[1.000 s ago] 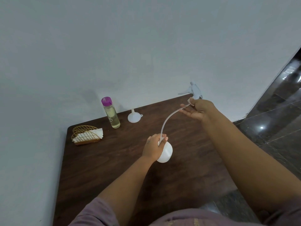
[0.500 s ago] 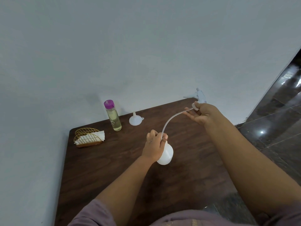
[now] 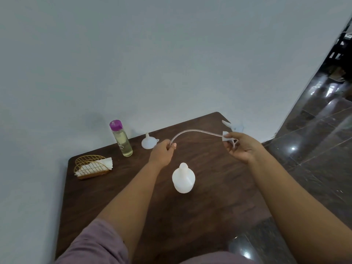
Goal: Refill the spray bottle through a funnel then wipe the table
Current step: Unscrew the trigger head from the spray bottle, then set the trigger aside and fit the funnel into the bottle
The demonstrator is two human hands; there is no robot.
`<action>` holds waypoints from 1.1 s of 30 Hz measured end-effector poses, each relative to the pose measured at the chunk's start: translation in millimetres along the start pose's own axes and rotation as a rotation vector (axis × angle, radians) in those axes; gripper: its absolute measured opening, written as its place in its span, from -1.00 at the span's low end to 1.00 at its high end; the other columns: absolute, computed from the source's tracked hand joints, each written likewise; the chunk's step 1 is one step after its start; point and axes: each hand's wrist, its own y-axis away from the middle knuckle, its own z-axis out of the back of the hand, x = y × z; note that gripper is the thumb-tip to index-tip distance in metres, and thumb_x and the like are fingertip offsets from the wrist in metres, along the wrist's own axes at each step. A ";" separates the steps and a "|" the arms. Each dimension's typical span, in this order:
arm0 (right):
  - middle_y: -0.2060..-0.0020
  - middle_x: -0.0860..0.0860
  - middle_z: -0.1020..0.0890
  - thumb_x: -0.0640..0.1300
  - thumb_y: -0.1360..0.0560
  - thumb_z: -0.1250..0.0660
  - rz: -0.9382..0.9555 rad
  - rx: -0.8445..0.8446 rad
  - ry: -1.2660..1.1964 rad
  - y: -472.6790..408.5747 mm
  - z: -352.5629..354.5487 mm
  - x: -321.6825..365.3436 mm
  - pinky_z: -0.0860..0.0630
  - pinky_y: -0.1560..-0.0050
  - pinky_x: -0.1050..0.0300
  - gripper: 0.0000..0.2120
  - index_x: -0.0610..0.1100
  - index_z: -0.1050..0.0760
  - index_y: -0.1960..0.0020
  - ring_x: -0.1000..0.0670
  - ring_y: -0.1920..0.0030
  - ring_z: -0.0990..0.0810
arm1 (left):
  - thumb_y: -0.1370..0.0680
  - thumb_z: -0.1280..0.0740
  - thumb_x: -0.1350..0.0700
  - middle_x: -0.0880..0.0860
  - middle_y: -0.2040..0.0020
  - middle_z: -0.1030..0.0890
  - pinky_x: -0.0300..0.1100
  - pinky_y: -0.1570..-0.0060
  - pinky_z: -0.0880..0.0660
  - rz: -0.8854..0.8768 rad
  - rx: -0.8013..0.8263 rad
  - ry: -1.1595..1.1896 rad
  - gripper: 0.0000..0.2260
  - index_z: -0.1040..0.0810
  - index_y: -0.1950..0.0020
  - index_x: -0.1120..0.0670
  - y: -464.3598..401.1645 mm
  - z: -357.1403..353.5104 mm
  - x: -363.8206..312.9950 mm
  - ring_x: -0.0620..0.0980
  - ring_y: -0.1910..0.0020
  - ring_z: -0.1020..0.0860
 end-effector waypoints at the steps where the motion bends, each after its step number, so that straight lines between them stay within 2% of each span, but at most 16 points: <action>1: 0.11 -0.07 -0.59 -0.48 -0.42 -0.31 0.021 0.005 0.036 -2.6 9.7 -1.9 -0.61 0.33 0.21 -0.72 -0.20 -0.48 -0.05 0.03 0.15 -0.60 | -0.63 -0.25 -0.01 0.03 0.08 -0.62 -0.14 0.07 -0.47 0.075 0.017 0.086 -0.82 -0.53 -0.02 0.08 -3.5 -2.5 -4.7 0.00 0.11 -0.56; 3: 0.08 -0.06 -0.61 -0.51 -0.41 -0.31 0.078 0.015 0.132 -7.2 28.0 -6.6 -0.62 0.27 0.18 -0.67 -0.19 -0.49 -0.06 0.02 0.11 -0.60 | -0.60 -0.30 0.12 0.03 0.01 -0.61 -0.19 0.09 -0.48 0.248 0.062 0.382 -0.91 -0.52 -0.09 0.04 -8.4 -12.0 -18.5 -0.06 0.14 -0.53; 6: 0.18 -0.09 -0.57 -0.46 -0.40 -0.38 0.225 0.020 0.378 -10.8 50.8 -17.8 -0.49 0.17 0.17 -0.78 -0.24 -0.57 0.02 0.00 0.20 -0.53 | -0.61 -0.21 0.27 0.09 -0.06 -0.60 -0.18 0.06 -0.50 0.458 0.131 0.872 -0.79 -0.44 -0.22 0.08 -13.6 -29.2 -45.7 -0.05 0.13 -0.54; 8: 0.26 -0.08 -0.58 -0.38 -0.41 -0.43 0.352 0.014 0.634 -13.8 63.7 -28.1 -0.42 0.22 0.18 -0.86 -0.30 -0.60 0.03 0.02 0.27 -0.49 | -0.63 -0.18 0.25 0.12 -0.03 -0.59 -0.10 -0.03 -0.51 0.566 0.164 1.104 -0.86 -0.46 -0.14 0.11 -14.8 -43.0 -63.8 0.03 0.06 -0.56; 9: 0.27 -0.05 -0.60 -0.35 -0.41 -0.44 0.411 0.021 0.740 -16.2 69.5 -34.6 -0.42 0.23 0.20 -0.91 -0.26 -0.62 0.09 0.04 0.27 -0.51 | -0.64 -0.18 0.21 0.12 0.00 -0.57 -0.10 -0.03 -0.51 0.591 0.192 1.124 -0.91 -0.47 -0.07 0.11 -15.4 -52.9 -70.7 0.04 0.08 -0.55; 12: 0.20 0.10 -0.64 -0.31 -0.37 -0.45 0.682 0.038 1.067 -30.5 87.1 -56.6 -0.45 0.10 0.37 -0.77 0.02 -0.60 0.29 0.16 0.12 -0.60 | -0.64 -0.24 0.11 0.10 0.07 -0.47 -0.18 0.15 -0.50 0.654 0.236 0.972 -0.91 -0.47 0.01 0.11 -14.2 -92.2 -85.8 -0.03 0.21 -0.47; 14: 0.06 0.07 -0.59 -0.16 -0.35 -0.43 0.810 0.143 1.219 -42.5 101.0 -72.3 -0.42 0.07 0.46 -0.93 -0.01 -0.62 0.19 0.22 0.02 -0.57 | -0.64 -0.24 0.14 0.09 0.13 -0.45 -0.22 0.23 -0.48 0.716 0.228 0.969 -0.87 -0.47 -0.13 0.18 -11.5 -120.0 -88.8 -0.06 0.28 -0.46; 16: -0.06 0.02 -0.49 -0.18 -0.36 -0.43 0.793 0.262 1.314 -53.2 112.9 -82.4 -0.43 0.05 0.40 -0.81 -0.08 -0.59 0.02 0.22 -0.03 -0.52 | -0.64 -0.22 0.24 0.09 0.14 -0.51 -0.17 0.17 -0.53 0.717 0.206 0.991 -0.58 -0.23 -0.49 0.16 -9.3 -141.2 -84.2 -0.03 0.25 -0.53; 17: -0.10 0.03 -0.45 -0.21 -0.38 -0.42 0.760 0.319 1.350 -57.8 117.5 -84.8 -0.43 0.04 0.36 -0.75 -0.09 -0.56 -0.05 0.19 -0.06 -0.50 | -0.62 -0.22 0.28 0.10 0.12 -0.55 -0.14 0.12 -0.56 0.682 0.210 0.930 -0.44 -0.09 -0.57 0.08 -8.4 -149.3 -78.6 -0.01 0.22 -0.57; 19: -0.21 0.02 -0.38 -0.11 -0.48 -0.36 0.746 0.402 1.452 -66.3 124.3 -88.2 -0.42 -0.01 0.28 -0.74 -0.08 -0.47 -0.15 0.05 -0.14 -0.48 | -0.59 -0.24 0.31 0.09 0.05 -0.59 -0.13 0.01 -0.57 0.593 0.234 0.732 -0.33 0.00 -0.59 0.00 -7.2 -160.6 -67.4 -0.02 0.11 -0.61; 20: -0.29 0.00 -0.34 -0.07 -0.52 -0.31 0.735 0.420 1.509 -72.9 129.5 -91.2 -0.42 -0.05 0.23 -0.74 -0.07 -0.43 -0.19 -0.02 -0.19 -0.46 | -0.57 -0.25 0.33 0.09 0.00 -0.59 -0.12 -0.07 -0.57 0.563 0.247 0.666 -0.33 -0.02 -0.58 0.00 -7.1 -165.5 -62.9 -0.02 0.05 -0.61; 21: -0.37 -0.03 -0.28 -0.13 -0.52 -0.28 0.685 0.434 1.573 -77.7 133.9 -93.5 -0.43 -0.11 0.18 -0.70 -0.05 -0.39 -0.24 -0.06 -0.25 -0.43 | -0.56 -0.25 0.36 0.10 -0.05 -0.59 -0.11 -0.11 -0.57 0.555 0.259 0.635 -0.34 -0.06 -0.58 0.03 -8.2 -170.2 -58.4 -0.01 0.00 -0.61; 23: -0.48 -0.07 -0.14 -0.27 -0.46 -0.23 0.565 0.451 1.673 -87.9 143.7 -99.8 -0.43 -0.23 0.08 -0.52 -0.03 -0.31 -0.35 -0.11 -0.36 -0.35 | -0.56 -0.23 0.38 0.12 -0.10 -0.57 -0.15 -0.05 -0.58 0.575 0.267 0.625 -0.44 -0.20 -0.52 0.10 -11.2 -176.7 -53.4 0.00 -0.02 -0.60; 25: -0.52 -0.09 -0.05 -0.23 -0.48 -0.25 0.523 0.491 1.736 -95.7 150.8 -104.9 -0.42 -0.29 0.04 -0.47 -0.05 -0.25 -0.43 -0.13 -0.41 -0.29 | -0.55 -0.24 0.38 0.11 -0.16 -0.54 -0.18 -0.04 -0.55 0.570 0.286 0.577 -0.49 -0.28 -0.48 0.11 -12.2 -181.8 -52.0 0.00 -0.08 -0.57; 30: -0.54 -0.03 0.09 -0.02 -0.50 -0.33 0.476 0.568 1.835 -107.1 164.0 -109.8 -0.32 -0.38 0.06 -0.36 -0.02 -0.13 -0.50 -0.10 -0.49 -0.11 | -0.60 -0.27 0.20 0.08 -0.45 -0.39 -0.12 -0.34 -0.37 0.433 0.383 0.317 -0.44 -0.16 -0.56 0.02 -6.8 -195.5 -49.0 0.04 -0.39 -0.39; 33: -0.54 -0.02 0.11 0.06 -0.44 -0.39 0.461 0.605 1.818 -112.2 168.6 -103.4 -0.30 -0.39 -0.02 -0.24 0.08 -0.08 -0.52 -0.12 -0.48 -0.09 | -0.61 -0.29 0.13 0.07 -0.53 -0.28 -0.01 -0.41 -0.33 0.370 0.354 0.148 -0.41 -0.11 -0.58 0.02 -7.3 -203.3 -45.3 0.07 -0.46 -0.33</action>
